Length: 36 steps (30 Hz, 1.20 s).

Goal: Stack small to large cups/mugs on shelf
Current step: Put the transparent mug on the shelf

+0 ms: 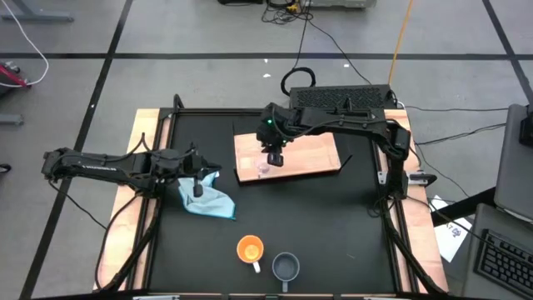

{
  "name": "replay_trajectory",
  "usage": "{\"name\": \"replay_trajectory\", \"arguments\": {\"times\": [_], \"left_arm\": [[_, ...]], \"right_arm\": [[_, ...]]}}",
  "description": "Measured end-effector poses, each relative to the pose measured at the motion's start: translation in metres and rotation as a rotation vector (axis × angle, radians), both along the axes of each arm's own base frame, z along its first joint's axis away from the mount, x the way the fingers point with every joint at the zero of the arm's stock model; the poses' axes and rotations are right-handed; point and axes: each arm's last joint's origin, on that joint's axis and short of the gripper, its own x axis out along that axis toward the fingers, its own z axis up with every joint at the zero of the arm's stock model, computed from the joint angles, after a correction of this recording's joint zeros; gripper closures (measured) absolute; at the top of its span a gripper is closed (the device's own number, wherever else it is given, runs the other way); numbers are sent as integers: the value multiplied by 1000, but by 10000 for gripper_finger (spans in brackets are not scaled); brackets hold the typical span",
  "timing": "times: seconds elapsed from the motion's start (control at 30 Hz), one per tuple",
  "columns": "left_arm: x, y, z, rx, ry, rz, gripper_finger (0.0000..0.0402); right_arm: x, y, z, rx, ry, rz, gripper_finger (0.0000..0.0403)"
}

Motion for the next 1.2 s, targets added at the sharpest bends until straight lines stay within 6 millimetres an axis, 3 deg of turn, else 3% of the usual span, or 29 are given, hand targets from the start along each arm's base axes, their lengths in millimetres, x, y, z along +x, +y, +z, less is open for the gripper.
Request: {"name": "replay_trajectory", "arguments": {"times": [0.23,0.73,1.2], "left_arm": [[0,-1,1,2,-6,-25,378],[1,-3,2,-10,-18,-53,378],[1,-5,2,10,-19,-70,378]], "right_arm": [[-12,4,7,88,62,-102,306],[-11,4,3,134,82,-154,306],[-10,3,-18,139,77,-165,307]]}}
